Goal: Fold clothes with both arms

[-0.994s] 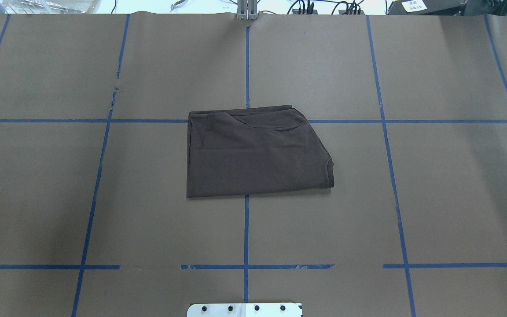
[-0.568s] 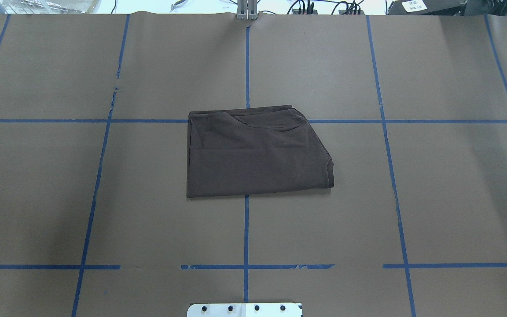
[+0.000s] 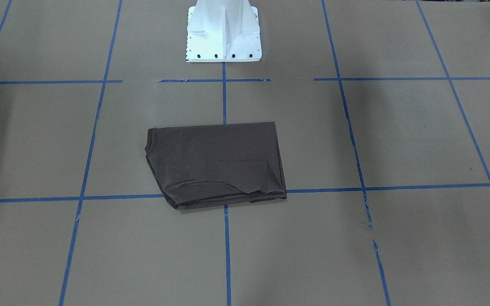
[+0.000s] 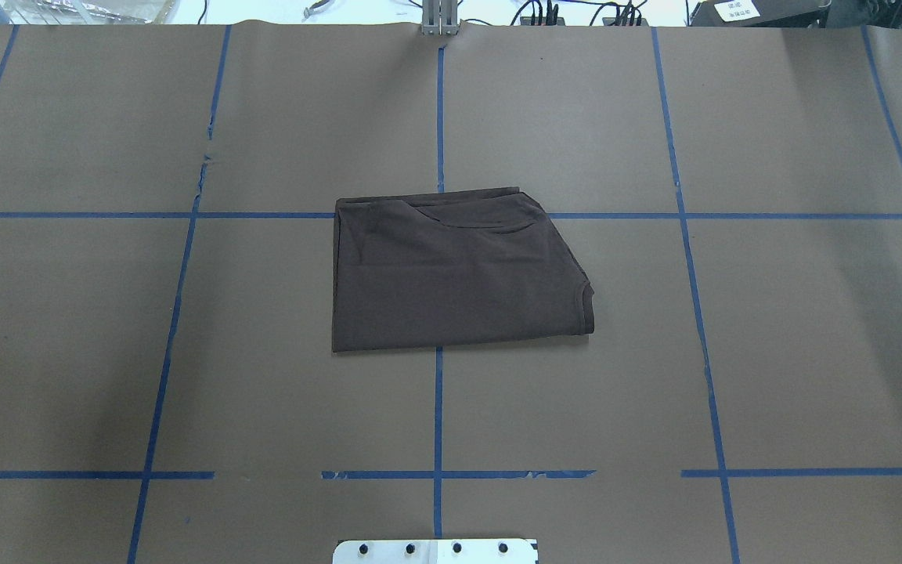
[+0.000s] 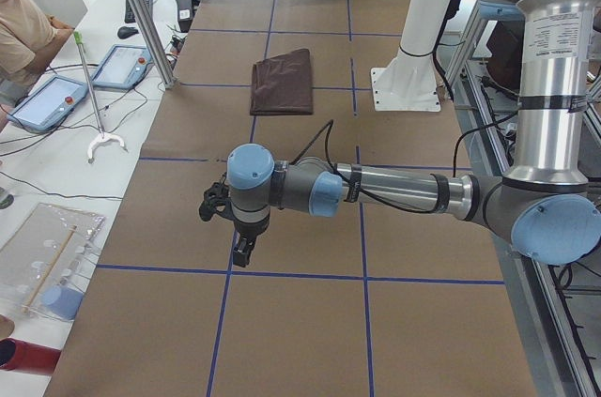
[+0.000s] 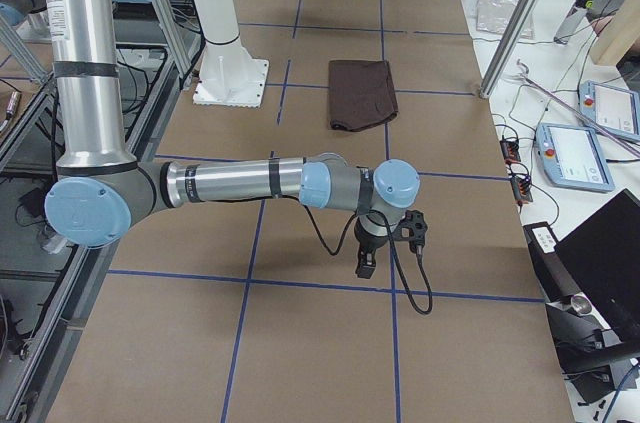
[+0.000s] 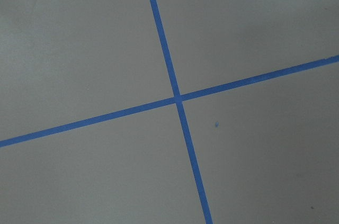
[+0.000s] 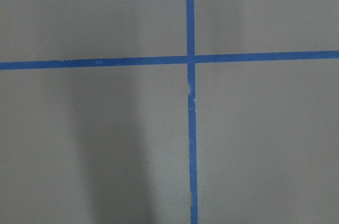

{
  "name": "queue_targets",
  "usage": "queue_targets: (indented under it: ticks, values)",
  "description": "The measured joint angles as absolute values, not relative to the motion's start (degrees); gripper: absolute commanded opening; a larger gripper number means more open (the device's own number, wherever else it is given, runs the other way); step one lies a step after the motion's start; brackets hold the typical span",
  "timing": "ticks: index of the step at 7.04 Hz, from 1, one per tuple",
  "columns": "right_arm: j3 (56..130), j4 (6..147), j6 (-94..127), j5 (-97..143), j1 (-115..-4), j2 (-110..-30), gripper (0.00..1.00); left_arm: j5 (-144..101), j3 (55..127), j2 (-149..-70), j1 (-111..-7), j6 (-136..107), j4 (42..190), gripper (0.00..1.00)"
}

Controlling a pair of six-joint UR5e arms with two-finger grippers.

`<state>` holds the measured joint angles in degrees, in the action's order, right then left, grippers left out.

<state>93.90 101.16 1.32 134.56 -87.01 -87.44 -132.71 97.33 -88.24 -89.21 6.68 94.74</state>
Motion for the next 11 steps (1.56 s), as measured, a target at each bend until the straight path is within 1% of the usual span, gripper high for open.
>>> queue_targets:
  ticks: [6, 8, 11]
  values:
    - [93.7, 101.2, 1.3, 134.6, -87.0, -87.9, 1.0, -132.7, 98.0, -87.9, -89.3, 6.6, 94.6, 1.0]
    - [93.5, 101.2, 1.3, 134.6, -87.0, -87.9, 1.0, -132.7, 98.0, -86.8, -89.4, 5.9, 94.4, 1.0]
    - [93.5, 101.2, 1.3, 134.6, -87.0, -88.2, 1.0, -132.5, 97.5, -84.6, -89.4, -1.4, 93.8, 1.0]
